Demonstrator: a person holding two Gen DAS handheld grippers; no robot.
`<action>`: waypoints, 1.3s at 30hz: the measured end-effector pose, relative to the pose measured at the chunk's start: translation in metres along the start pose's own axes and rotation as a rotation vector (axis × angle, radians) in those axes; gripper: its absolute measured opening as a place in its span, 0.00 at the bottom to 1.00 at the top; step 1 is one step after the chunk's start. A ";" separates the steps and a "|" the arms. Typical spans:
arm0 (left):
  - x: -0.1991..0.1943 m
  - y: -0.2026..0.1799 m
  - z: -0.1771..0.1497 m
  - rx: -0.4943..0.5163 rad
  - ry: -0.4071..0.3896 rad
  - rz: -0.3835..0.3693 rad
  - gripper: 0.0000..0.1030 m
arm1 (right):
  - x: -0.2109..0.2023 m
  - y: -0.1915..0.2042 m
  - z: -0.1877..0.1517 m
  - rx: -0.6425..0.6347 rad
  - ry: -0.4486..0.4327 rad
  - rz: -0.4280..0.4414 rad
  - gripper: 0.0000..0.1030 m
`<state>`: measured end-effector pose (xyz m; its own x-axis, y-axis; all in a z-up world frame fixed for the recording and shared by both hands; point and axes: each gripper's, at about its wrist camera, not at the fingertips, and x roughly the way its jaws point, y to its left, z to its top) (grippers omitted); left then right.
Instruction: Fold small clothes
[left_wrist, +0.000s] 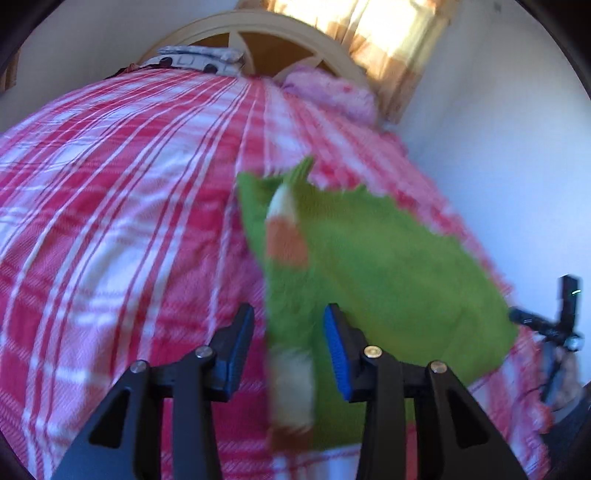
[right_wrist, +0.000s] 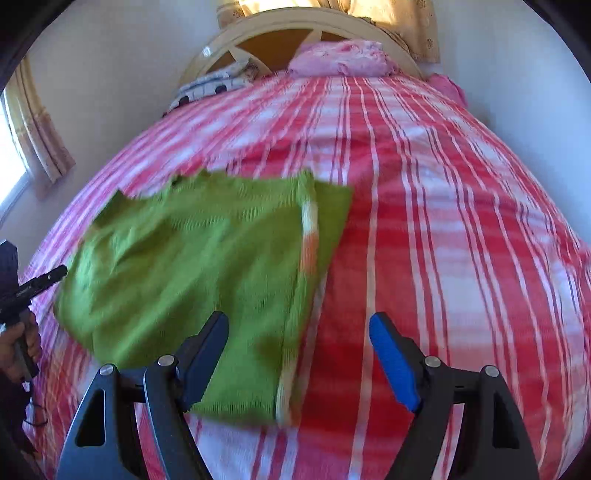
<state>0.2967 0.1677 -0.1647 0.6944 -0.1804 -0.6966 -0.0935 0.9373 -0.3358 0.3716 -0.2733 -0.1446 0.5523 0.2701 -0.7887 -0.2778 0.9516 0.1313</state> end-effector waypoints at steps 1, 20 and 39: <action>-0.001 0.004 -0.004 -0.020 -0.001 0.009 0.49 | 0.003 0.001 -0.008 -0.009 0.020 -0.007 0.77; 0.032 -0.008 0.072 0.002 -0.068 0.089 0.73 | 0.025 0.114 0.038 -0.196 -0.060 0.047 0.77; -0.001 0.023 0.050 -0.087 -0.166 0.183 0.79 | 0.037 0.210 0.010 -0.415 -0.076 0.050 0.77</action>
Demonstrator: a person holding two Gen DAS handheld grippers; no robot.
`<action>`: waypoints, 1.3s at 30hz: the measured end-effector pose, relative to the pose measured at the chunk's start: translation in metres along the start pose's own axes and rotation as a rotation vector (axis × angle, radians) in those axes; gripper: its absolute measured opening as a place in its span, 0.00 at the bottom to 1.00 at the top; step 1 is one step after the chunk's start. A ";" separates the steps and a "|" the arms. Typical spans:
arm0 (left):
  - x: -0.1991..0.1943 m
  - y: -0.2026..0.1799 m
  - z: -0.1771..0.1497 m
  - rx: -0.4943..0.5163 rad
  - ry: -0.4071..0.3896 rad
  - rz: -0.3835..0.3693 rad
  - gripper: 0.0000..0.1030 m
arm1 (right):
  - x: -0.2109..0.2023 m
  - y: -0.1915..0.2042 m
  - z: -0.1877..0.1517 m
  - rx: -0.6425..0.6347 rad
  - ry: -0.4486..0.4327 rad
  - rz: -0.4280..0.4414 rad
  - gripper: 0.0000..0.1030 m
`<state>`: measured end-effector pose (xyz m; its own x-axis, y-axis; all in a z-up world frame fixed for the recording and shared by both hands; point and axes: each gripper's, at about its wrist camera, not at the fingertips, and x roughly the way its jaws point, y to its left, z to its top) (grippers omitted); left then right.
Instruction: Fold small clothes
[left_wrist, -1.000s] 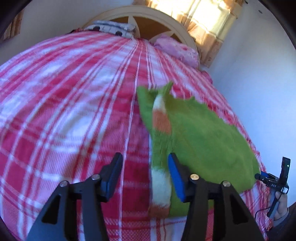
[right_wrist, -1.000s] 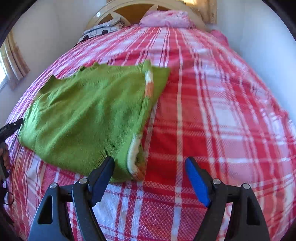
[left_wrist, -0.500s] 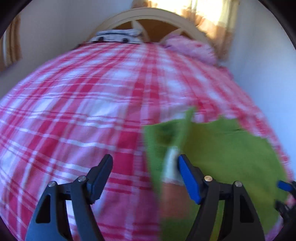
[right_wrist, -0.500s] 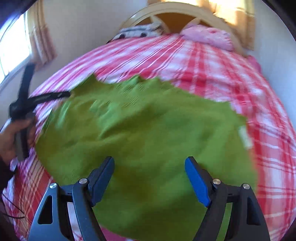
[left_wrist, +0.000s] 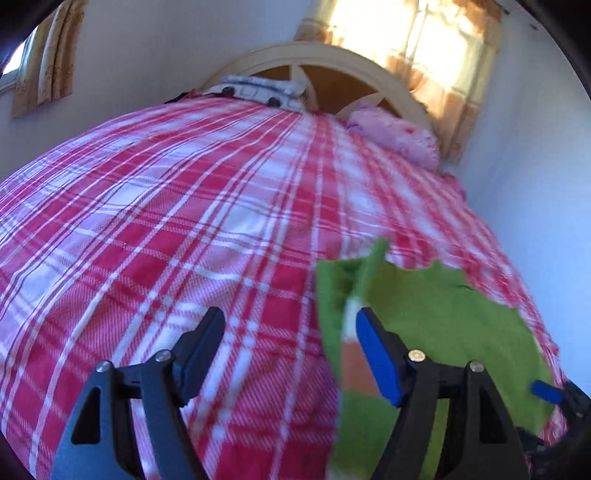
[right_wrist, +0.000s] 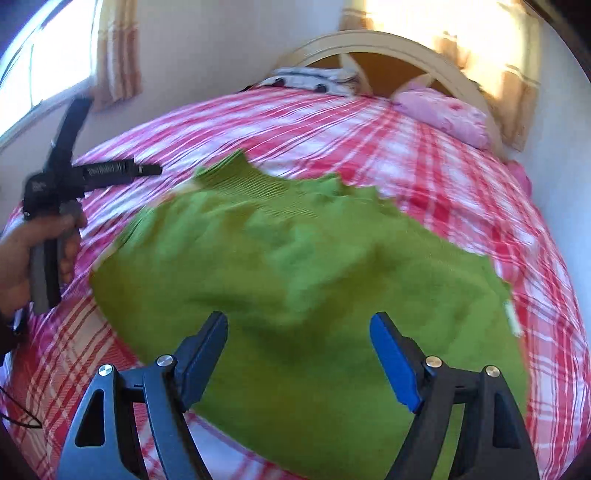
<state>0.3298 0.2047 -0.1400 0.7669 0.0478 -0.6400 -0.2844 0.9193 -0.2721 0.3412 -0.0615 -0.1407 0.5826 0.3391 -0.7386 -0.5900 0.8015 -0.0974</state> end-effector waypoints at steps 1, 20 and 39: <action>-0.005 -0.005 -0.008 0.030 0.003 0.007 0.84 | 0.007 0.004 -0.003 -0.006 0.021 0.005 0.77; -0.005 0.010 -0.048 0.004 0.085 -0.035 0.94 | -0.024 -0.120 -0.078 0.363 0.030 -0.100 0.78; -0.040 0.060 -0.038 -0.008 0.003 0.077 0.98 | -0.058 0.044 -0.021 -0.187 -0.127 -0.107 0.78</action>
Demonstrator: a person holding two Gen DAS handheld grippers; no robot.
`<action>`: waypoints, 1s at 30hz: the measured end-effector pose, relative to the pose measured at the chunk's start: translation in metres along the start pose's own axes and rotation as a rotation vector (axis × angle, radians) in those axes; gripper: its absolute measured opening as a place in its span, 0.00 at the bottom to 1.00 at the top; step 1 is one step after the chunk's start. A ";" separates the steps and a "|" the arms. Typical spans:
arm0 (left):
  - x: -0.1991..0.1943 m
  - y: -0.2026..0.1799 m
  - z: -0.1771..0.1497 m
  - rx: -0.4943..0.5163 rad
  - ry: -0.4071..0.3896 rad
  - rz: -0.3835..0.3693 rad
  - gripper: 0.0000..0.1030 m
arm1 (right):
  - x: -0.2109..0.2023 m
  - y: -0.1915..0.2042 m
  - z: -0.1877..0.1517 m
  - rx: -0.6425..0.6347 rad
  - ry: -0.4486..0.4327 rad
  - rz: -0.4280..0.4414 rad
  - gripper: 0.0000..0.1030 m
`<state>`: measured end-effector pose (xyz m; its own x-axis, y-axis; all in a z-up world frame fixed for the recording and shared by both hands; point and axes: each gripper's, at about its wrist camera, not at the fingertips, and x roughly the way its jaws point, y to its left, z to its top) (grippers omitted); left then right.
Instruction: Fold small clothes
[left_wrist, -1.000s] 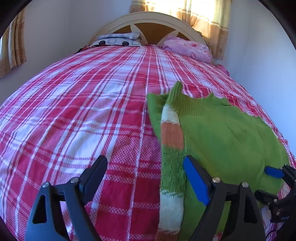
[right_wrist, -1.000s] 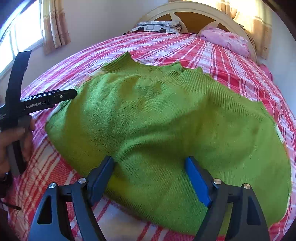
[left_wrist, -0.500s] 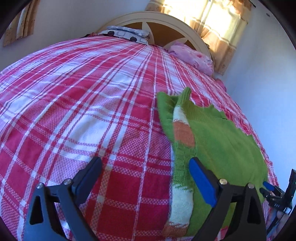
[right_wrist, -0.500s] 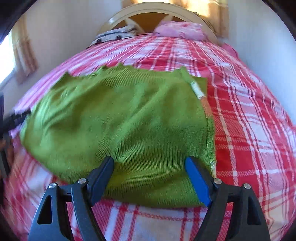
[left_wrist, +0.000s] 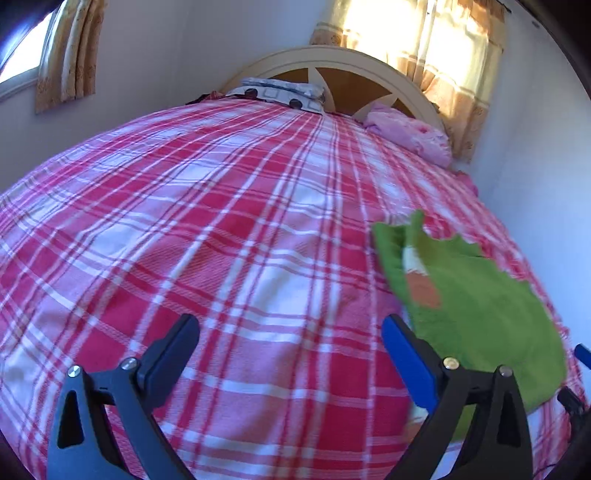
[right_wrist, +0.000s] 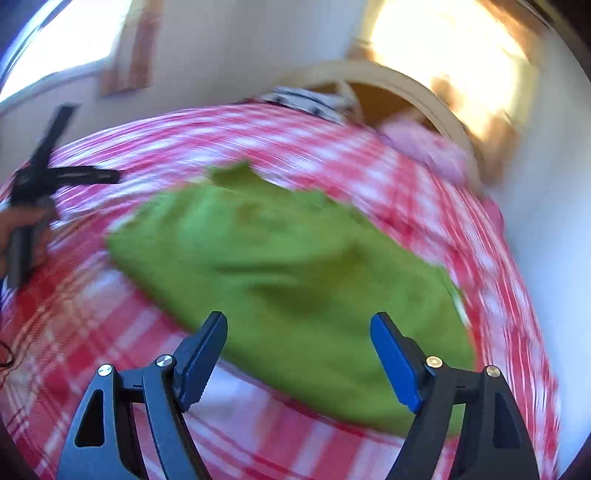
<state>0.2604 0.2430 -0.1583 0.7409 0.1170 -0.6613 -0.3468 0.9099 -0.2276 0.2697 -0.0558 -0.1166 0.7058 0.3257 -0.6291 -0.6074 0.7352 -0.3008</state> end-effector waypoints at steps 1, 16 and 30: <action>0.003 0.001 -0.002 -0.004 0.010 -0.010 0.98 | 0.004 0.018 0.006 -0.051 -0.003 0.014 0.78; 0.022 0.004 -0.007 -0.006 0.096 -0.018 1.00 | 0.053 0.147 0.022 -0.463 -0.035 -0.063 0.78; 0.026 0.004 -0.007 -0.004 0.107 -0.030 1.00 | 0.072 0.160 0.029 -0.502 -0.047 -0.175 0.72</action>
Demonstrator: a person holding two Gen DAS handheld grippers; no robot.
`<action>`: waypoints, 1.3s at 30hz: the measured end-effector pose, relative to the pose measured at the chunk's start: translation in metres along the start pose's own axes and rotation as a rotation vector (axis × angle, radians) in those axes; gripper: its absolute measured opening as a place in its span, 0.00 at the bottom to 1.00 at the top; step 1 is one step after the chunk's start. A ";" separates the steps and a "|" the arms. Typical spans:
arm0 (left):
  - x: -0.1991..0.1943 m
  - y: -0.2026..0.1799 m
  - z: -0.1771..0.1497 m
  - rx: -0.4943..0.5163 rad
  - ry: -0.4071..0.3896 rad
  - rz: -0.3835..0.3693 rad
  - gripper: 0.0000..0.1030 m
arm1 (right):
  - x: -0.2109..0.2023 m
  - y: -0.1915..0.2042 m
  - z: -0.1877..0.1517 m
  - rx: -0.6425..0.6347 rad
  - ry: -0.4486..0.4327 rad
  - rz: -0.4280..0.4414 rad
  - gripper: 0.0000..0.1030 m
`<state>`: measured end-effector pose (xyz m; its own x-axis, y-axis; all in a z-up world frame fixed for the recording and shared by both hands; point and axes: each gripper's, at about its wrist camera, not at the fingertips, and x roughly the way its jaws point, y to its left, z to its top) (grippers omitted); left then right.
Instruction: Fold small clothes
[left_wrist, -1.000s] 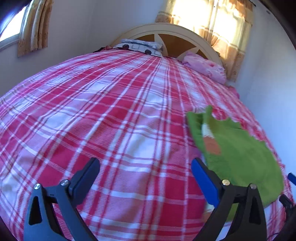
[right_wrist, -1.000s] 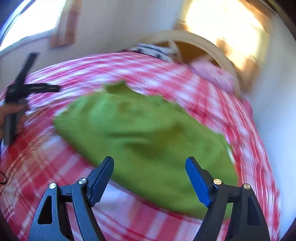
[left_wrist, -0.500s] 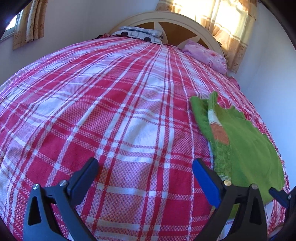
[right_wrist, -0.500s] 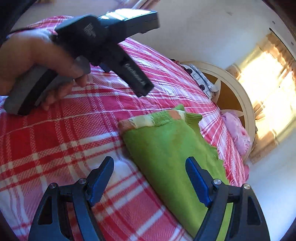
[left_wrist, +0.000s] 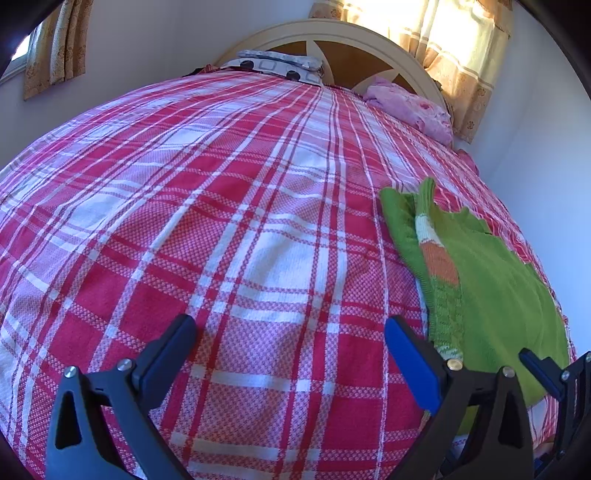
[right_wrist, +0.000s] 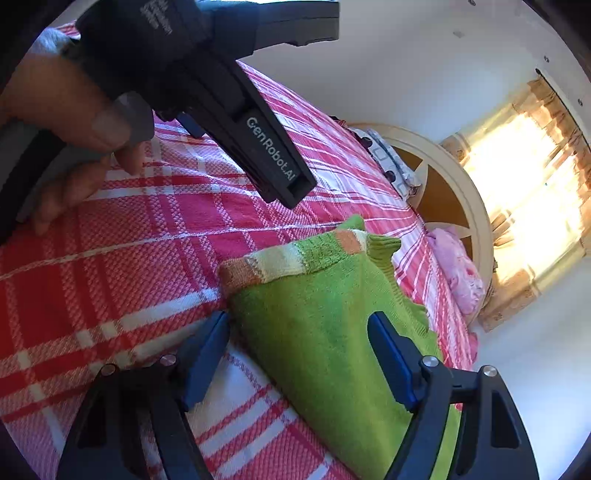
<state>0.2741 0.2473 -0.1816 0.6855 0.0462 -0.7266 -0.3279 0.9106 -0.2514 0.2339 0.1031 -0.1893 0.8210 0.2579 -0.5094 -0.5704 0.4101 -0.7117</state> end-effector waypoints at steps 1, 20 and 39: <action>0.000 0.001 0.000 -0.005 0.000 -0.008 1.00 | 0.000 0.002 0.001 -0.009 -0.002 -0.010 0.70; 0.025 -0.040 0.047 0.054 0.111 -0.346 1.00 | 0.004 0.013 -0.004 -0.063 -0.026 -0.035 0.37; 0.087 -0.073 0.079 0.024 0.169 -0.484 0.77 | -0.002 0.031 -0.004 -0.075 -0.044 -0.083 0.37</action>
<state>0.4092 0.2171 -0.1756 0.6396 -0.4481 -0.6246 0.0176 0.8208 -0.5709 0.2146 0.1112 -0.2120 0.8650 0.2645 -0.4264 -0.4991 0.3655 -0.7857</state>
